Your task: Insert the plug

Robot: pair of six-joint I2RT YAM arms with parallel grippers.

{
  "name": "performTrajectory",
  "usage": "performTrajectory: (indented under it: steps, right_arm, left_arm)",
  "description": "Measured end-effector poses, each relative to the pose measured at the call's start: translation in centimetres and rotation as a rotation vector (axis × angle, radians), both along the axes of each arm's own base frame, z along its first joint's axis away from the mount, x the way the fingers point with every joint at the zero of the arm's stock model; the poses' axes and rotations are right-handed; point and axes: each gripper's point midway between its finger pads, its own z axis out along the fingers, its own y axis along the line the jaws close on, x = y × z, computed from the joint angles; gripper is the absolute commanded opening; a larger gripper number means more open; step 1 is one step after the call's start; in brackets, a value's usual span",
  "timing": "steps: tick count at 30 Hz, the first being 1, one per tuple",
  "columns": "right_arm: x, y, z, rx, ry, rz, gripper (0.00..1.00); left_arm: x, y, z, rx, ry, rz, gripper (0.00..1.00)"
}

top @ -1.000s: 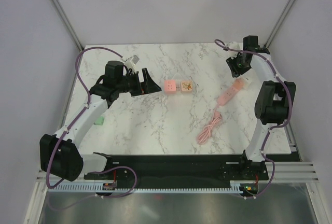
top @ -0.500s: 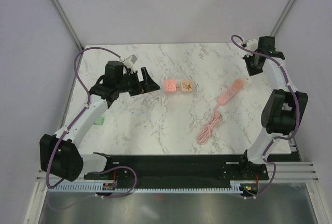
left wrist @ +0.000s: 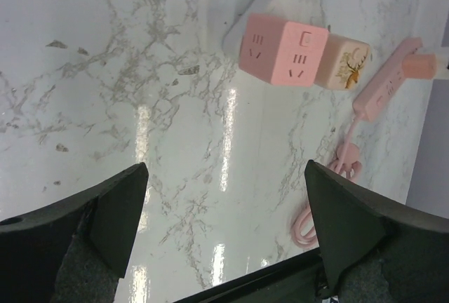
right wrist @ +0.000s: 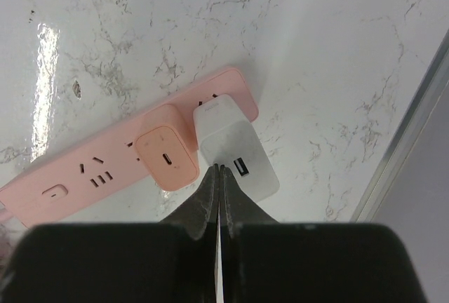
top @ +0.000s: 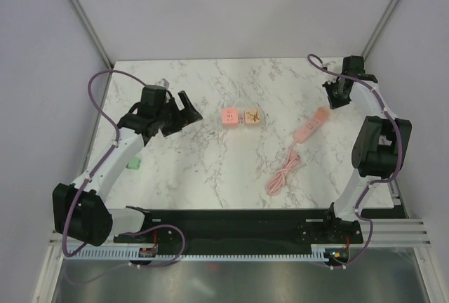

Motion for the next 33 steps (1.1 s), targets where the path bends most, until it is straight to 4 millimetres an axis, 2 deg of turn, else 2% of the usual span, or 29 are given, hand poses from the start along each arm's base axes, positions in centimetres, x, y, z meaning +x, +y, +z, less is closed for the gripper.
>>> performTrajectory:
  steps: [4, 7, 9, 10, 11, 12, 13, 14, 19, 21, 23, 24, 26, 28, 30, 32, 33]
  right_arm:
    - [0.0, 0.0, 0.2, 0.005, -0.001, -0.008, 0.00]
    - [0.5, 0.2, 1.3, 0.024, -0.019, -0.038, 0.05]
    - [1.3, 0.5, 2.8, 0.059, -0.055, -0.077, 0.18]
    - [1.9, 0.9, 3.9, 0.089, -0.084, -0.100, 0.27]
    - [2.3, 1.2, 4.8, 0.110, -0.108, -0.112, 0.45]
    - [2.6, 1.9, 6.1, 0.142, -0.145, -0.128, 0.52]
    - [2.7, 2.5, 7.0, 0.160, -0.168, -0.131, 0.66]
    - [2.7, 3.7, 8.1, 0.186, -0.202, -0.128, 0.98]
    - [0.3, 11.0, 12.8, 0.360, -0.342, -0.085, 0.98]
    - [-0.1, 12.4, 14.6, 0.453, -0.378, -0.108, 0.98]
    - [0.3, 13.6, 16.6, 0.607, -0.425, -0.155, 0.98]
    - [0.4, 14.0, 16.9, 0.672, -0.429, -0.170, 0.98]
    - [0.4, 15.7, 16.7, 0.849, -0.413, -0.175, 0.98]
    - [0.3, 17.4, 15.1, 1.069, -0.363, -0.176, 0.98]
    - [-0.4, 18.0, 12.1, 1.189, -0.275, -0.213, 0.98]
    - [-1.4, 17.7, 7.7, 1.177, -0.157, -0.284, 0.98]
    - [-1.8, 17.5, 6.3, 1.144, -0.114, -0.313, 0.98]
  left_arm:
    - [0.1, 2.0, -0.5, 0.023, 0.061, 0.133, 0.97]
    - [-0.1, 4.3, -1.0, 0.019, 0.128, 0.264, 0.96]
    - [-0.3, 6.1, -1.5, -0.004, 0.183, 0.355, 0.96]
    - [-0.4, 7.1, -1.8, -0.017, 0.215, 0.406, 0.96]
    - [-0.6, 8.3, -2.1, -0.025, 0.247, 0.460, 0.96]
    - [-0.9, 9.4, -2.5, -0.029, 0.278, 0.512, 0.98]
    - [-1.3, 10.7, -3.0, -0.016, 0.316, 0.573, 0.99]
    - [-1.6, 11.7, -3.3, 0.006, 0.340, 0.621, 1.00]
    - [-3.5, 16.4, -4.7, 0.080, 0.472, 0.835, 1.00]
    - [-4.4, 19.0, -5.8, 0.080, 0.541, 0.933, 1.00]
    - [-5.4, 21.6, -7.2, 0.084, 0.616, 1.022, 1.00]
    - [-5.7, 22.5, -7.8, 0.089, 0.642, 1.054, 1.00]
    - [-6.6, 24.3, -9.2, 0.116, 0.705, 1.112, 1.00]
    - [-7.2, 25.1, -10.1, 0.139, 0.743, 1.138, 1.00]
    - [-7.6, 25.2, -10.4, 0.151, 0.756, 1.150, 1.00]
    - [-7.9, 25.3, -10.6, 0.153, 0.761, 1.171, 1.00]
    - [-7.9, 25.4, -10.7, 0.154, 0.762, 1.184, 1.00]
